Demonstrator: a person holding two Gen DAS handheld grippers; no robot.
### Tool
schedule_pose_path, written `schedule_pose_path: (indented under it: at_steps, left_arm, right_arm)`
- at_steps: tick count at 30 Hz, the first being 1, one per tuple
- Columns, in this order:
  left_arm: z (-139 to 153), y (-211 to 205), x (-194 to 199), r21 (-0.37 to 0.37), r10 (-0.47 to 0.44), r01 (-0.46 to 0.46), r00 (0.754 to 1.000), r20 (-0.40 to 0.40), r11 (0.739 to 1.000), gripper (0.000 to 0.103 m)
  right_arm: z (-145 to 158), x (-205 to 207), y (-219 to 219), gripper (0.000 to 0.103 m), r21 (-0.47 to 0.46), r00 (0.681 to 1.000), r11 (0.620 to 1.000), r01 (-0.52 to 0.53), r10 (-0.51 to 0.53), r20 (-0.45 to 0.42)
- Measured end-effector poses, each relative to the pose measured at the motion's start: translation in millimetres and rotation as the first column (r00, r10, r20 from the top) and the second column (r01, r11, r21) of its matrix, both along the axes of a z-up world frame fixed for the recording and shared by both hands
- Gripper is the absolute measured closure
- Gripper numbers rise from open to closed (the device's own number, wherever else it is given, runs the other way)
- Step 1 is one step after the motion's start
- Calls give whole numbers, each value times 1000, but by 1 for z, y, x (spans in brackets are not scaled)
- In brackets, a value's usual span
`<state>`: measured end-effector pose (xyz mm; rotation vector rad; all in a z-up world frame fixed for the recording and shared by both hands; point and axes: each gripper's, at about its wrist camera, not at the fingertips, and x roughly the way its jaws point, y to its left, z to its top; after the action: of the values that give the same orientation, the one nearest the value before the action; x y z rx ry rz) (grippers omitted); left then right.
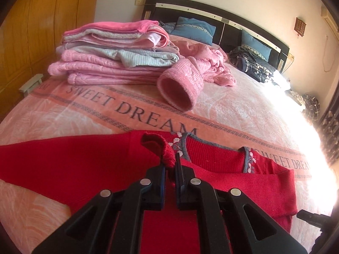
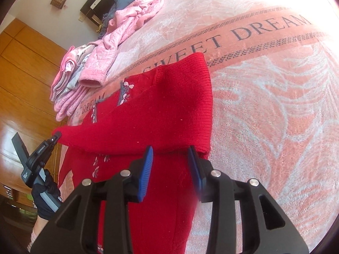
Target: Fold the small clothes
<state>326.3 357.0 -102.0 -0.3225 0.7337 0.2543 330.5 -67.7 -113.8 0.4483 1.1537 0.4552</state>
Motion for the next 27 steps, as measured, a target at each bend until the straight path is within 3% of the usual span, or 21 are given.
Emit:
schedule_pose_path:
  at_steps: [10,11,13,16,19,22,27]
  left_arm:
    - [-42,22,-1,11,35,-34,996,-79,999,95]
    - [-48,23,0,14,35,-34,995,-96,999,95]
    - [-61,28,2,6,42,-41,990,-138,999,93]
    - [-79,39,-1,-33,66,-74,978,-199,997,85]
    - [-73,50,-8,-17,105,-111,975,-197,994,85]
    - [-49,70,-18,-81,158,-170,978,-134,982,85]
    - [-22,66,-10,-145,79,-85,996,-49,986,79]
  right_arm:
    - [-22,30,-3,58,17,993,995,94,-93,-78]
    - [-25,31,-1,59,2,992,996,91,-90,-88]
    - [-33,32,3,69,-57,990,995,76,-83,-114]
    - [-33,28,9,73,-118,994,991,55,-66,-92]
    - [-28,26,14,70,-170,995,985,28,-43,-86]
    - [-16,22,16,64,-208,998,978,28,-39,-47]
    - [17,18,26,59,-168,999,986,12,-6,36]
